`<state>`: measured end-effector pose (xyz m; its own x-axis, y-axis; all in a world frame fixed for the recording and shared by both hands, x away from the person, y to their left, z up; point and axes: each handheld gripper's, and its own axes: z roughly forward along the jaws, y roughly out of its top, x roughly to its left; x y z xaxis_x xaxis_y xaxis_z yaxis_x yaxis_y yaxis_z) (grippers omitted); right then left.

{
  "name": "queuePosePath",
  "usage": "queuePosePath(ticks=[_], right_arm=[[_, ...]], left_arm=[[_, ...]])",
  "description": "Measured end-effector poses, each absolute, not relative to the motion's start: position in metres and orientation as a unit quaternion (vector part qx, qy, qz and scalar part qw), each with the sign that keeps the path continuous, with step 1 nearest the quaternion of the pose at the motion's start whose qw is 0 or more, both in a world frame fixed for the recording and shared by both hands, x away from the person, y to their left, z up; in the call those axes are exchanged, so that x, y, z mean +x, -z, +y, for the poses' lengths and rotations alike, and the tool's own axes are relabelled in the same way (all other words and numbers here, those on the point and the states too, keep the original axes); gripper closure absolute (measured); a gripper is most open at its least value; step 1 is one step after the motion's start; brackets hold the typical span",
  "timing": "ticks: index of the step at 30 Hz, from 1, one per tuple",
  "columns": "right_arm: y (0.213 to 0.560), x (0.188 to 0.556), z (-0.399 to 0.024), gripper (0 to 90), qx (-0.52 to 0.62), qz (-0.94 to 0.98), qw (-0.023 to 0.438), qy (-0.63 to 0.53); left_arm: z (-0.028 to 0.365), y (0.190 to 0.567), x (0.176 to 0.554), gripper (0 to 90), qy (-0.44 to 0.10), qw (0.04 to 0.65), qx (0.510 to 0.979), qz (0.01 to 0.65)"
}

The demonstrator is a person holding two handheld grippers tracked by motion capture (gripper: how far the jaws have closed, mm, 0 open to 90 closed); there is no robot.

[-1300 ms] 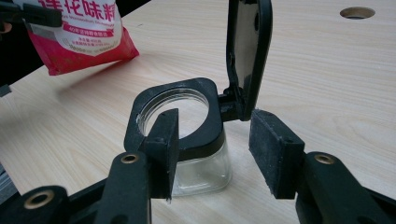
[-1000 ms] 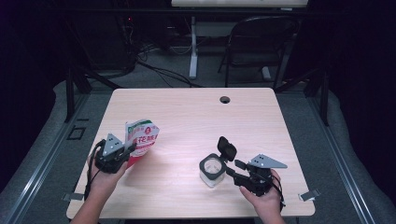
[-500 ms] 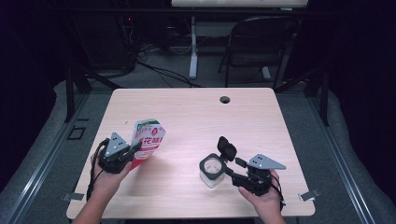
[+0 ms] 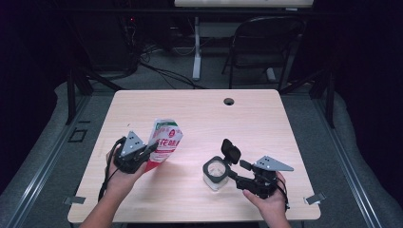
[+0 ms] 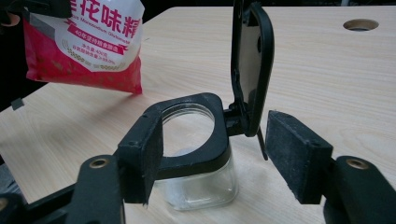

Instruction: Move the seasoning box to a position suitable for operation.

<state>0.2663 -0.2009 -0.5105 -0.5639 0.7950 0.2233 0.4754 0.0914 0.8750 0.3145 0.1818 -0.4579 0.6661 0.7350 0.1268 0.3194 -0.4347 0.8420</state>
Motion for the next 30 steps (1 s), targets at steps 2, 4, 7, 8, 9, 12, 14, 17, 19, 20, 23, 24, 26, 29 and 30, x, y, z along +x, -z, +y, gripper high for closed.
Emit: queuePosePath(ticks=[2, 4, 7, 8, 9, 12, 14, 17, 19, 20, 23, 24, 26, 29, 30], right_arm=[[0.51, 0.266, -0.201, 34.9, 0.441, 0.72, 0.157, -0.513], [0.51, 0.266, -0.202, 33.0, 0.442, 0.714, 0.155, -0.52], [0.51, 0.266, -0.202, 31.3, 0.445, 0.708, 0.152, -0.527], [0.509, 0.266, -0.203, 30.7, 0.445, 0.707, 0.152, -0.529], [0.509, 0.266, -0.203, 30.2, 0.446, 0.705, 0.151, -0.53], [0.509, 0.266, -0.202, 29.8, 0.446, 0.705, 0.145, -0.532], [0.51, 0.266, -0.202, 28.8, 0.446, 0.704, 0.141, -0.534], [0.51, 0.266, -0.202, 27.7, 0.449, 0.703, 0.137, -0.534], [0.51, 0.266, -0.201, 27.2, 0.45, 0.7, 0.134, -0.538], [0.51, 0.266, -0.201, 27.1, 0.45, 0.7, 0.134, -0.538], [0.511, 0.266, -0.201, 25.9, 0.449, 0.7, 0.13, -0.54], [0.511, 0.266, -0.201, 25.7, 0.448, 0.7, 0.129, -0.54], [0.511, 0.266, -0.2, 25.3, 0.445, 0.7, 0.126, -0.543], [0.51, 0.266, -0.197, 22.9, 0.443, 0.704, 0.127, -0.541], [0.51, 0.266, -0.197, 22.9, 0.442, 0.704, 0.128, -0.54]], left_arm=[[0.175, 0.455, 0.315, 90.0, -0.246, 0.423, 0.813, 0.317], [0.17, 0.454, 0.315, 90.0, -0.243, 0.426, 0.813, 0.313], [0.16, 0.452, 0.315, 90.0, -0.24, 0.43, 0.817, 0.302], [0.157, 0.451, 0.315, 90.0, -0.239, 0.431, 0.817, 0.299], [0.155, 0.451, 0.315, 90.0, -0.238, 0.432, 0.817, 0.297], [0.146, 0.449, 0.315, 90.0, -0.234, 0.437, 0.819, 0.289], [0.141, 0.449, 0.315, 90.0, -0.227, 0.441, 0.819, 0.287], [0.137, 0.45, 0.314, 90.0, -0.223, 0.445, 0.82, 0.283], [0.135, 0.452, 0.314, 90.0, -0.219, 0.445, 0.822, 0.281], [0.134, 0.454, 0.313, 90.0, -0.217, 0.445, 0.822, 0.281], [0.135, 0.461, 0.313, 90.0, -0.21, 0.443, 0.825, 0.281], [0.136, 0.462, 0.312, 90.0, -0.206, 0.449, 0.822, 0.284], [0.14, 0.463, 0.311, 90.0, -0.203, 0.454, 0.818, 0.289], [0.145, 0.465, 0.31, 90.0, -0.196, 0.458, 0.815, 0.296], [0.148, 0.466, 0.309, 90.0, -0.195, 0.459, 0.814, 0.299]])
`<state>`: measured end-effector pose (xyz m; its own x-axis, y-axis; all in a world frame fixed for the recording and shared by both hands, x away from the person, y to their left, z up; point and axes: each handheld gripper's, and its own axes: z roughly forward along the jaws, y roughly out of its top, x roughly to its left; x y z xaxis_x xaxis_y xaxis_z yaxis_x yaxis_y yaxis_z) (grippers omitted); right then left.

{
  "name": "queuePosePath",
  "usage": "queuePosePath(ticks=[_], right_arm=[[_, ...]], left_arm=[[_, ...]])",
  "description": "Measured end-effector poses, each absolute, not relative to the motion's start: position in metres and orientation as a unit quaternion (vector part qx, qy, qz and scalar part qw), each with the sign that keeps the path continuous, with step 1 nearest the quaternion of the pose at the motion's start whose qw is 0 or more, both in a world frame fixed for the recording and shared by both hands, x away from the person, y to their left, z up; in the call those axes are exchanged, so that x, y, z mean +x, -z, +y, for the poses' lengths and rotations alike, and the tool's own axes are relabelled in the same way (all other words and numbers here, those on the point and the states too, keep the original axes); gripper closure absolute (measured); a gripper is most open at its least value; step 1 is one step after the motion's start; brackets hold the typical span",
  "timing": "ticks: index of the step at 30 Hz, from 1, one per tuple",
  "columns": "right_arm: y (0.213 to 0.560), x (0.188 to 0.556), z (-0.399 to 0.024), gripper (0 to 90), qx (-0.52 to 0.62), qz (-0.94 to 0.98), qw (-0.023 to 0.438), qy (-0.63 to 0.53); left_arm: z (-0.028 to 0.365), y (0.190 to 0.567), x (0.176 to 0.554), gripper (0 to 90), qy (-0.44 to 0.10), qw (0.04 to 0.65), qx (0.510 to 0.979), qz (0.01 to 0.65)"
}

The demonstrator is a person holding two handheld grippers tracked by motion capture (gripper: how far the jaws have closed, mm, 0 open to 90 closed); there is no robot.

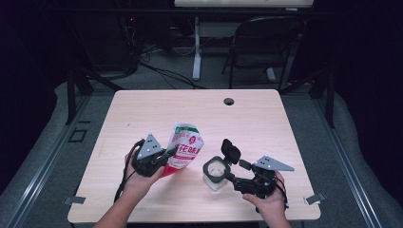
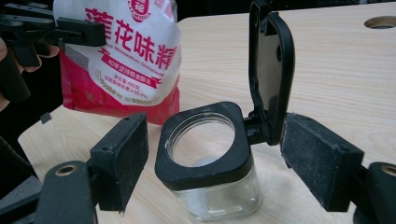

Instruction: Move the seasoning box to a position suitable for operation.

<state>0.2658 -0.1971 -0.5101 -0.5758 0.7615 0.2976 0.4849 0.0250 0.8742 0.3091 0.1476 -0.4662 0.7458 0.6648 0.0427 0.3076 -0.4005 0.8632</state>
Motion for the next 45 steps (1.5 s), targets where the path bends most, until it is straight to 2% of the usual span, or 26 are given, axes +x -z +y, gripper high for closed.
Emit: queuePosePath(ticks=[8, 19, 38, 45], right_arm=[[0.504, 0.264, -0.198, 32.0, 0.442, 0.712, 0.143, -0.526], [0.477, 0.253, -0.195, 45.7, 0.423, 0.717, 0.178, -0.524], [0.484, 0.268, -0.147, 57.4, 0.383, 0.763, 0.124, -0.505], [0.492, 0.275, -0.129, 59.4, 0.374, 0.775, 0.1, -0.5]], left_arm=[[0.156, 0.47, 0.308, 90.0, -0.193, 0.461, 0.808, 0.311], [0.165, 0.477, 0.303, 90.0, -0.18, 0.462, 0.806, 0.323], [0.174, 0.51, 0.273, 90.0, -0.146, 0.45, 0.819, 0.325], [0.179, 0.53, 0.263, 90.0, -0.114, 0.45, 0.818, 0.34]])
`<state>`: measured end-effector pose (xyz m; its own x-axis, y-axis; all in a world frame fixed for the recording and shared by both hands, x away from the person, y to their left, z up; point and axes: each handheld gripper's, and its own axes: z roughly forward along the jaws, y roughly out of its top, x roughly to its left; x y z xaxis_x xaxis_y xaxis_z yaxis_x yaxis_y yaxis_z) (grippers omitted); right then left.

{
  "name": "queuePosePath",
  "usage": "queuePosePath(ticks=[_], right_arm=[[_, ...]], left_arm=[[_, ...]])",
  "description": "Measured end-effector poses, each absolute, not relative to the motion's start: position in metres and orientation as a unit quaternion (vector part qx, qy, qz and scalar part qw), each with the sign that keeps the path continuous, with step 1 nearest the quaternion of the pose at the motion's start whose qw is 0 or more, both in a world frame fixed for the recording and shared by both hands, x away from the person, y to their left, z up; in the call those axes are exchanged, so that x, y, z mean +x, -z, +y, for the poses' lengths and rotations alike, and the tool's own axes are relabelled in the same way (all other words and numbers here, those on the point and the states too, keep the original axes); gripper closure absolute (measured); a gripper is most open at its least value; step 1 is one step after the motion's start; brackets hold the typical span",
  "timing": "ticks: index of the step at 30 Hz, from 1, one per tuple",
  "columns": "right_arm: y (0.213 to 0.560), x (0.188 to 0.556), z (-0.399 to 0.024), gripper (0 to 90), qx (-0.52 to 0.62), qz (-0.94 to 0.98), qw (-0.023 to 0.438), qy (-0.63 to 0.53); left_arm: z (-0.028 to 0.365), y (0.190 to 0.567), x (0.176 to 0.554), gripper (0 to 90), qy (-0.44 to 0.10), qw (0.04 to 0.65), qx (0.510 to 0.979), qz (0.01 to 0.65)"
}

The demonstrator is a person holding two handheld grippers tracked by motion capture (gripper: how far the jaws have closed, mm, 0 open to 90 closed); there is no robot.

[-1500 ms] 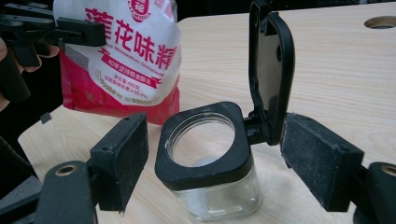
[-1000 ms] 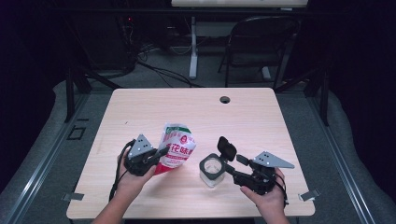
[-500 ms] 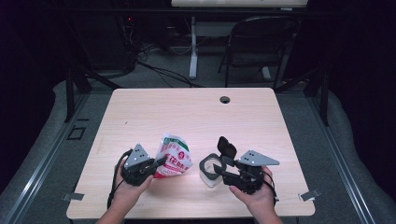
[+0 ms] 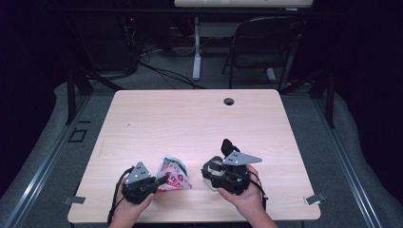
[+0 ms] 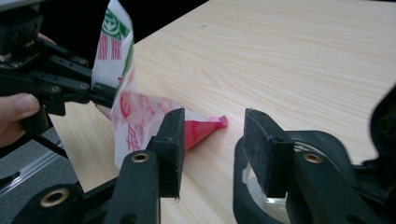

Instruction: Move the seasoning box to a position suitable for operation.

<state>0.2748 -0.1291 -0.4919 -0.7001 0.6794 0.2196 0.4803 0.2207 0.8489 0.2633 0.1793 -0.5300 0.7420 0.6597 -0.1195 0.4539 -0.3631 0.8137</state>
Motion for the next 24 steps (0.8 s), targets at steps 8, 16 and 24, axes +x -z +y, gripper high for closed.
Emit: queuePosePath(ticks=[8, 16, 24], right_arm=[[0.496, 0.276, -0.113, 62.1, 0.361, 0.786, 0.075, -0.496], [0.497, 0.271, -0.11, 67.7, 0.351, 0.792, 0.059, -0.496], [0.49, 0.264, -0.114, 67.8, 0.336, 0.784, 0.033, -0.521]], left_arm=[[0.178, 0.535, 0.26, 90.0, -0.103, 0.457, 0.814, 0.344], [0.175, 0.537, 0.261, 90.0, -0.097, 0.46, 0.813, 0.344], [0.173, 0.537, 0.262, 90.0, -0.092, 0.463, 0.811, 0.347]])
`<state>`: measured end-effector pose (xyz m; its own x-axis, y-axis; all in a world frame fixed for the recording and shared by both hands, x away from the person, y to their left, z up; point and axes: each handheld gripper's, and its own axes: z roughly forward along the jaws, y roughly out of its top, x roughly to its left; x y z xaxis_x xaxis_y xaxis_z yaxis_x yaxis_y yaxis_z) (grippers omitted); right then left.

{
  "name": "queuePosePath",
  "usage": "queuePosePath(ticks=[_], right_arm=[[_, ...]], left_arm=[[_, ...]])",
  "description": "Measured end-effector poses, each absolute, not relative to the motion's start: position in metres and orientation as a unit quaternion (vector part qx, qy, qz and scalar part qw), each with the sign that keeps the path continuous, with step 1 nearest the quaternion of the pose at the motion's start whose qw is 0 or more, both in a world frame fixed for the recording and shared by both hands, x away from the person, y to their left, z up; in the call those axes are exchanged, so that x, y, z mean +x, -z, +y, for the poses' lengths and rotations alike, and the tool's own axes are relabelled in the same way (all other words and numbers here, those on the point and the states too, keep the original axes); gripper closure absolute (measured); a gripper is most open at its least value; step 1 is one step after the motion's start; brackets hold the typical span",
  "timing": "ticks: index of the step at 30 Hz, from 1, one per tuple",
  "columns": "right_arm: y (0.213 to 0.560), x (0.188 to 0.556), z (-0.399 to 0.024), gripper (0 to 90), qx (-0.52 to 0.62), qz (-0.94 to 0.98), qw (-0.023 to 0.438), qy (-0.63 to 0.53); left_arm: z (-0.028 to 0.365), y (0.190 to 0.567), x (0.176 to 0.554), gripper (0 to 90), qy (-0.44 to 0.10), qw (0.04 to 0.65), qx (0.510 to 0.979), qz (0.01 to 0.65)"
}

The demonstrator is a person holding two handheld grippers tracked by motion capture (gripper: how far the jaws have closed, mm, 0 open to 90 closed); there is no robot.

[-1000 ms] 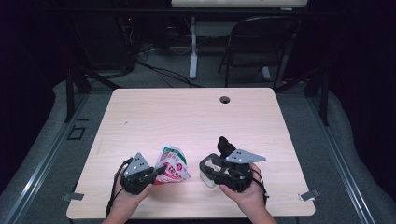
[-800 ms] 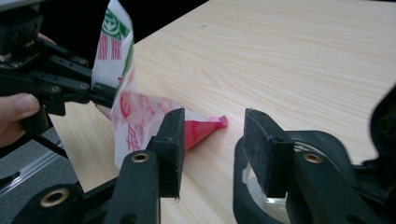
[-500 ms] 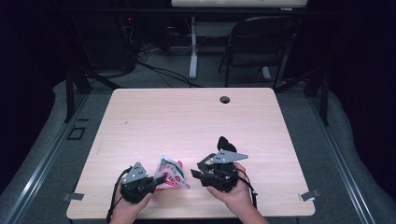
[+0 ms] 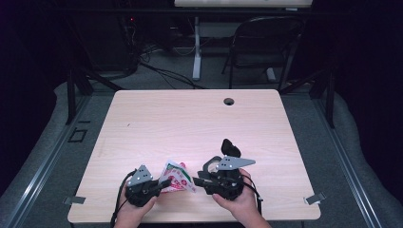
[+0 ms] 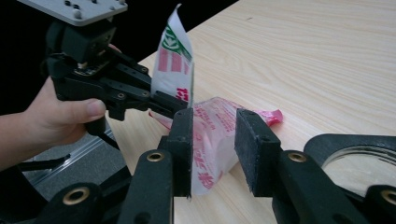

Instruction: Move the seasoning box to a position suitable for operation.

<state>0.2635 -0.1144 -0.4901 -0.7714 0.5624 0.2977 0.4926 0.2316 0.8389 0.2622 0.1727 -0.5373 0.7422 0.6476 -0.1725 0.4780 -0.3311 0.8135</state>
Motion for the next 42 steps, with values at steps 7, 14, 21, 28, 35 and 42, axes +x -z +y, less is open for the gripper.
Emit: queuePosePath(ticks=[7, 14, 21, 28, 35, 42], right_arm=[[0.49, 0.264, -0.111, 70.5, 0.328, 0.79, 0.022, -0.517], [0.491, 0.265, -0.102, 76.1, 0.32, 0.805, 0.023, -0.499], [0.495, 0.269, -0.096, 81.5, 0.324, 0.81, 0.013, -0.489], [0.494, 0.27, -0.092, 84.1, 0.319, 0.814, 0.01, -0.486], [0.49, 0.266, -0.093, 82.7, 0.309, 0.815, 0.02, -0.489], [0.487, 0.263, -0.094, 83.4, 0.305, 0.816, 0.022, -0.491]], left_arm=[[0.171, 0.538, 0.263, 90.0, -0.091, 0.46, 0.814, 0.343], [0.169, 0.538, 0.263, 90.0, -0.091, 0.46, 0.815, 0.339], [0.169, 0.539, 0.264, 90.0, -0.09, 0.461, 0.816, 0.337], [0.167, 0.539, 0.263, 90.0, -0.091, 0.461, 0.816, 0.337], [0.167, 0.539, 0.263, 90.0, -0.093, 0.46, 0.817, 0.335], [0.167, 0.539, 0.262, 90.0, -0.093, 0.459, 0.818, 0.335]])
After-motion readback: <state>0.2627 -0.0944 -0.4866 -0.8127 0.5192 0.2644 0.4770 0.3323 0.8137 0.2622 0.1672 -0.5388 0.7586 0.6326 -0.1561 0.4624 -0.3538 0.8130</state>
